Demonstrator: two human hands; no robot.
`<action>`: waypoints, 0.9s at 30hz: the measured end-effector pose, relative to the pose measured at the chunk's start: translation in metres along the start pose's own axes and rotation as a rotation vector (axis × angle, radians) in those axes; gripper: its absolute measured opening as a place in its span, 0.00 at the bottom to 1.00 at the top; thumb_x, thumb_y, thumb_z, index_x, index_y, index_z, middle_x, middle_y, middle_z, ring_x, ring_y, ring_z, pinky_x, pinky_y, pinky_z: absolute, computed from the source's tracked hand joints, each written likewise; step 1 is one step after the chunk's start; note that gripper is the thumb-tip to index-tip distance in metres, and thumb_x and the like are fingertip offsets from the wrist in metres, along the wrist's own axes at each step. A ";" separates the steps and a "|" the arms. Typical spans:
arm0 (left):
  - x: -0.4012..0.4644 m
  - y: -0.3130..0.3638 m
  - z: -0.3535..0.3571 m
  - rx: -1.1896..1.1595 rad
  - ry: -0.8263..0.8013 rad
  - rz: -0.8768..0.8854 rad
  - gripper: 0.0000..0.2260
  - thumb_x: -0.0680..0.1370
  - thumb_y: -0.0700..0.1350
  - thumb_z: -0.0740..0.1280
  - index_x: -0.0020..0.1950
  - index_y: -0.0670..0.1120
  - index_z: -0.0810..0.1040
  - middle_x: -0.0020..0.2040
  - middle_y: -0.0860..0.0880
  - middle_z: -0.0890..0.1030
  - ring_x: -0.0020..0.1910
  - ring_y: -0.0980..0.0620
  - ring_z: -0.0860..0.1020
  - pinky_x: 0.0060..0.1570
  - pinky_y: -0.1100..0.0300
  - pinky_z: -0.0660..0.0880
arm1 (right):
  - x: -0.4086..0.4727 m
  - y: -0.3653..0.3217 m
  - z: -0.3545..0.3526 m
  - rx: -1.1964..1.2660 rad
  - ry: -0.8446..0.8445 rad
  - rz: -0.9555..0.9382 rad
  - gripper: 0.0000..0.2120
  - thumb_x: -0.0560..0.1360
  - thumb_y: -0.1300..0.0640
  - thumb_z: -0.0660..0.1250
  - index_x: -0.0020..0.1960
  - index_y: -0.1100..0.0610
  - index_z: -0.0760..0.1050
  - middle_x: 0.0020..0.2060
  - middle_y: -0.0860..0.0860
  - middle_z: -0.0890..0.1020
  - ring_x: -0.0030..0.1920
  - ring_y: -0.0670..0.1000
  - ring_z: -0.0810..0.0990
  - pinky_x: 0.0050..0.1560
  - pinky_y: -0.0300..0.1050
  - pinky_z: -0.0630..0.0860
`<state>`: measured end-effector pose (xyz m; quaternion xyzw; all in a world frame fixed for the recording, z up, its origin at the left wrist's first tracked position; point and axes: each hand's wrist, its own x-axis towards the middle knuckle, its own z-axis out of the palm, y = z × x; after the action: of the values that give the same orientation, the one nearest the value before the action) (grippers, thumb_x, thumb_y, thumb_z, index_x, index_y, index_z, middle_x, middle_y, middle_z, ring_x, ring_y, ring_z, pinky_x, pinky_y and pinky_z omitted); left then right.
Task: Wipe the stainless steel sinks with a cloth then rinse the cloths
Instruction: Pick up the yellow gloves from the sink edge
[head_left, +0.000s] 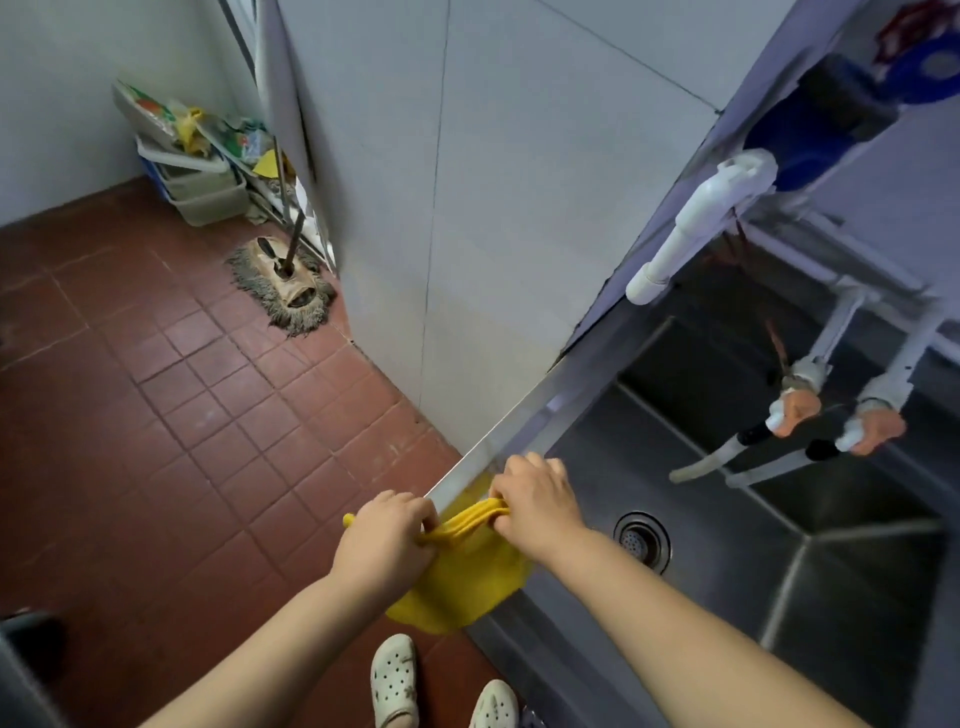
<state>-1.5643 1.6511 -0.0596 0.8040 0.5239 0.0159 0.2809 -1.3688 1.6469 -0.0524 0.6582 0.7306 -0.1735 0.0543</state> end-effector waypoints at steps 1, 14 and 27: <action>0.003 0.005 -0.002 -0.044 -0.011 0.044 0.05 0.69 0.44 0.64 0.41 0.54 0.70 0.40 0.56 0.71 0.45 0.52 0.73 0.39 0.61 0.65 | -0.006 0.006 -0.001 0.045 0.004 0.023 0.06 0.73 0.53 0.66 0.49 0.51 0.76 0.48 0.49 0.73 0.54 0.52 0.69 0.59 0.47 0.62; 0.017 0.184 0.017 0.014 -0.039 0.537 0.08 0.73 0.52 0.64 0.51 0.54 0.76 0.49 0.54 0.81 0.50 0.52 0.78 0.43 0.57 0.70 | -0.211 0.106 -0.025 0.337 0.420 0.653 0.10 0.67 0.51 0.71 0.48 0.49 0.78 0.43 0.47 0.82 0.46 0.51 0.77 0.45 0.41 0.63; -0.133 0.400 0.147 0.236 -0.138 0.903 0.09 0.77 0.50 0.61 0.55 0.56 0.75 0.53 0.55 0.80 0.53 0.52 0.78 0.46 0.59 0.71 | -0.520 0.157 0.044 0.366 0.529 0.917 0.12 0.67 0.43 0.71 0.40 0.44 0.68 0.35 0.41 0.71 0.38 0.45 0.69 0.31 0.31 0.55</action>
<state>-1.2438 1.3565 0.0396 0.9770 0.1001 0.0236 0.1868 -1.1548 1.1540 0.0379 0.9283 0.3161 -0.0851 -0.1763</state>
